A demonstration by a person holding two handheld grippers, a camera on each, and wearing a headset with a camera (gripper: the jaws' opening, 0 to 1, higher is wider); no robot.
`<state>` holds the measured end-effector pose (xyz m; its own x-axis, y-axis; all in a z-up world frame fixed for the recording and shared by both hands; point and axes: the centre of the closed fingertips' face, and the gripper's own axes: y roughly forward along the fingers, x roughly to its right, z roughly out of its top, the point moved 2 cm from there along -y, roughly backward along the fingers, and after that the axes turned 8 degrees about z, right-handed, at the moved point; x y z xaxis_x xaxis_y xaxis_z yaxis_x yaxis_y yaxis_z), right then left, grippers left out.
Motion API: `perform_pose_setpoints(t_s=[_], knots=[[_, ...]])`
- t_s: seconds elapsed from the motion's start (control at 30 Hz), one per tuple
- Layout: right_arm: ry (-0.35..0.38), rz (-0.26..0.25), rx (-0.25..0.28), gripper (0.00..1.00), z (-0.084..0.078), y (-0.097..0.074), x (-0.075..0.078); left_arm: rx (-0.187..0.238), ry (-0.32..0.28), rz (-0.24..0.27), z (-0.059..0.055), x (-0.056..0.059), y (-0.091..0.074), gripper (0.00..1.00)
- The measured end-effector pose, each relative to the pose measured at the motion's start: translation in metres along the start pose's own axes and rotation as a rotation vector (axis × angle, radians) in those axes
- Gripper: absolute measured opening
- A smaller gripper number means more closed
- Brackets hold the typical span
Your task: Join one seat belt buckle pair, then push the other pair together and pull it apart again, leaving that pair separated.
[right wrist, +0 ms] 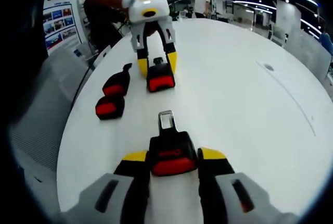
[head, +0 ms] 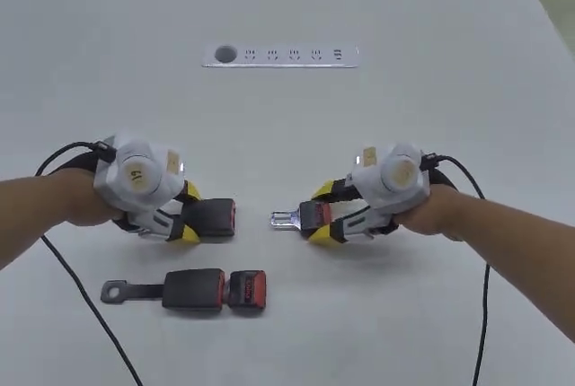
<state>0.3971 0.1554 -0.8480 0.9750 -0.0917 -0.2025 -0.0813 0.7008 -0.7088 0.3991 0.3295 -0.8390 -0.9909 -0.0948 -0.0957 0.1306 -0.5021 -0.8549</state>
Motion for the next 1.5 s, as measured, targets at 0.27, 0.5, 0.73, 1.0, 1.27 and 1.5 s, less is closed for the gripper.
perform_pose_setpoints(t_s=[0.27,0.5,0.73,1.0,1.27,1.5], knots=[[0.023,-0.017,-0.002,0.37,-0.018,-0.016,0.000,-0.009,-0.002,0.003,0.000,0.000,0.000,0.33],[0.040,-0.031,-0.012,0.37,-0.035,-0.032,-0.002,-0.017,-0.008,0.004,0.000,0.000,0.000,0.33],[0.055,-0.042,-0.027,0.37,-0.052,-0.048,-0.004,-0.025,-0.019,0.005,0.000,0.000,0.000,0.33],[0.078,-0.055,-0.019,0.37,-0.064,-0.063,-0.004,-0.040,-0.016,0.007,0.000,0.000,0.000,0.34],[0.098,-0.057,-0.011,0.38,-0.063,-0.067,-0.008,-0.050,-0.040,0.022,0.002,0.001,0.000,0.34],[0.188,-0.149,0.048,0.54,-0.053,-0.070,-0.002,-0.014,-0.189,0.044,0.009,0.003,-0.010,0.53]])
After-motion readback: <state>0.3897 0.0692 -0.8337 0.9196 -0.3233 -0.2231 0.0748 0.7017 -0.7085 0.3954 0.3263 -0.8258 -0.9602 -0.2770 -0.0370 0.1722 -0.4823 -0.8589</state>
